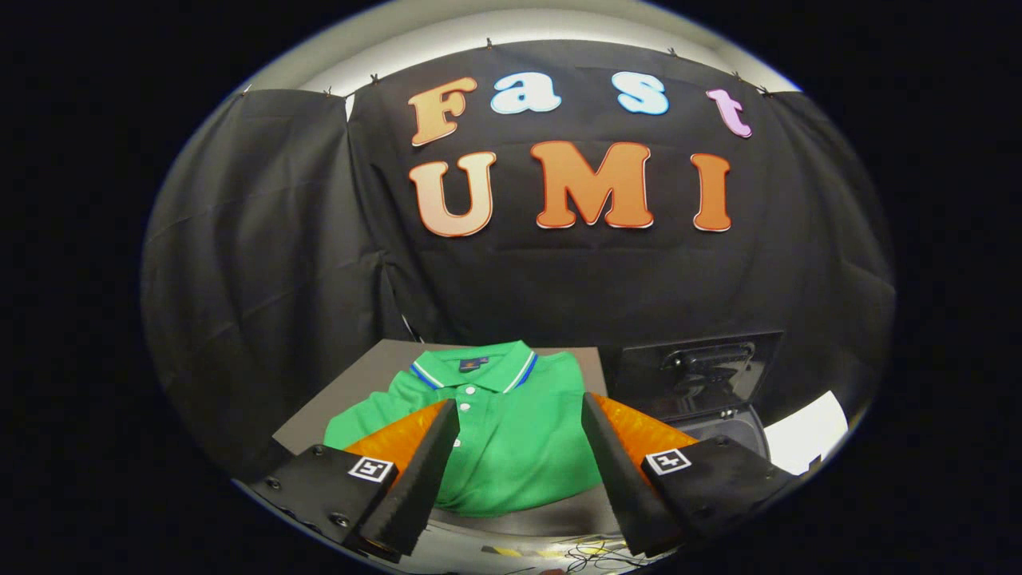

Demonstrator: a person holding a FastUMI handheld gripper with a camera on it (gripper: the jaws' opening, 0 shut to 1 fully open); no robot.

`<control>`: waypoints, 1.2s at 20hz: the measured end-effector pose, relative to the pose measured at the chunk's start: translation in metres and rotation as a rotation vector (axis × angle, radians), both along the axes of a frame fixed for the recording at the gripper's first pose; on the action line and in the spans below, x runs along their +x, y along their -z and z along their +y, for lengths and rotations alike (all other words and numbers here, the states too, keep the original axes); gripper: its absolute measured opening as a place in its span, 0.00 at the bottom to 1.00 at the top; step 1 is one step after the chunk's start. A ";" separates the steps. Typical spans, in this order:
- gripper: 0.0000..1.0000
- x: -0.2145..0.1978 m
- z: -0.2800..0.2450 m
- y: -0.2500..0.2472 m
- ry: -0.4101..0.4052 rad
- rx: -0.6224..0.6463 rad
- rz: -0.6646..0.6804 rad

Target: Put the clothes into the washing machine and then close the washing machine lid.

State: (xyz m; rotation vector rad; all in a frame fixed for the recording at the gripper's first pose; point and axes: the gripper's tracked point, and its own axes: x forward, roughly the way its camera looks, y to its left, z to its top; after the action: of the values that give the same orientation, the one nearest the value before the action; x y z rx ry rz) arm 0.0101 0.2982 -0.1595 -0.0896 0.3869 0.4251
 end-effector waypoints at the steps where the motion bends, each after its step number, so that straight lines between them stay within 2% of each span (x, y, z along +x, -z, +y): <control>1: 0.99 0.002 0.007 0.008 -0.008 -0.013 0.014; 11: 0.99 0.007 0.033 0.078 -0.037 -0.155 0.142; 15: 0.99 0.005 0.034 0.081 -0.050 -0.095 0.156; 18: 0.82 0.004 0.040 0.084 -0.078 -0.058 0.191; 20: 0.56 0.002 0.040 0.084 -0.085 -0.042 0.200; 21: 0.54 0.001 0.040 0.087 -0.083 -0.040 0.213; 22: 0.38 0.001 0.042 0.084 -0.079 -0.029 0.206; 24: 0.27 0.003 0.043 0.086 -0.081 -0.044 0.213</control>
State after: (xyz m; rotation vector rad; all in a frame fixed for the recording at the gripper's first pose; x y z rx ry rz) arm 0.0131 0.3410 -0.2454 -0.1031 0.6038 0.5082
